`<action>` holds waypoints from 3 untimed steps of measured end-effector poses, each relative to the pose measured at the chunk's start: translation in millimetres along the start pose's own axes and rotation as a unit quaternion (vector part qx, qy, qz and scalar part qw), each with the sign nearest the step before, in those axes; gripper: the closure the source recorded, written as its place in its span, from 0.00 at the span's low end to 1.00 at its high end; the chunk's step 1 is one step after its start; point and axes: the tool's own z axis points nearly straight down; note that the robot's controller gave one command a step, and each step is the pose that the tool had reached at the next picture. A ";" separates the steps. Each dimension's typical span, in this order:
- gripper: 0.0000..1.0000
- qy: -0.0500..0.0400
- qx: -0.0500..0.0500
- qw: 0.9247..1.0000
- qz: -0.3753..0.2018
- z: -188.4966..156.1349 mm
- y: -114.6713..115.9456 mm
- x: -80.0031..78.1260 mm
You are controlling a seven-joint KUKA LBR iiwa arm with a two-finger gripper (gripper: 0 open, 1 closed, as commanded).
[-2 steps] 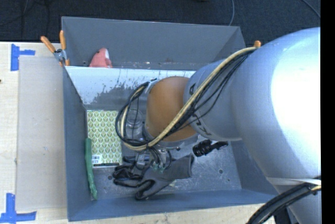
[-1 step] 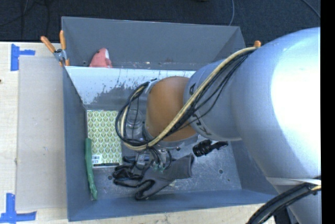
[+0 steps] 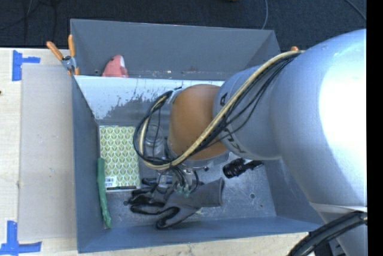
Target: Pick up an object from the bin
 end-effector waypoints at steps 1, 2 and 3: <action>1.00 -0.002 -0.001 1.000 0.000 -26.5 0.5 -0.8; 1.00 -0.004 -0.002 1.000 0.000 -42.5 0.7 -1.4; 1.00 -0.004 -0.002 1.000 0.000 -50.9 0.5 -1.0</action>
Offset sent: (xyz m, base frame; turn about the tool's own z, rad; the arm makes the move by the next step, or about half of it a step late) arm 0.0001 0.0000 0.0402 0.0000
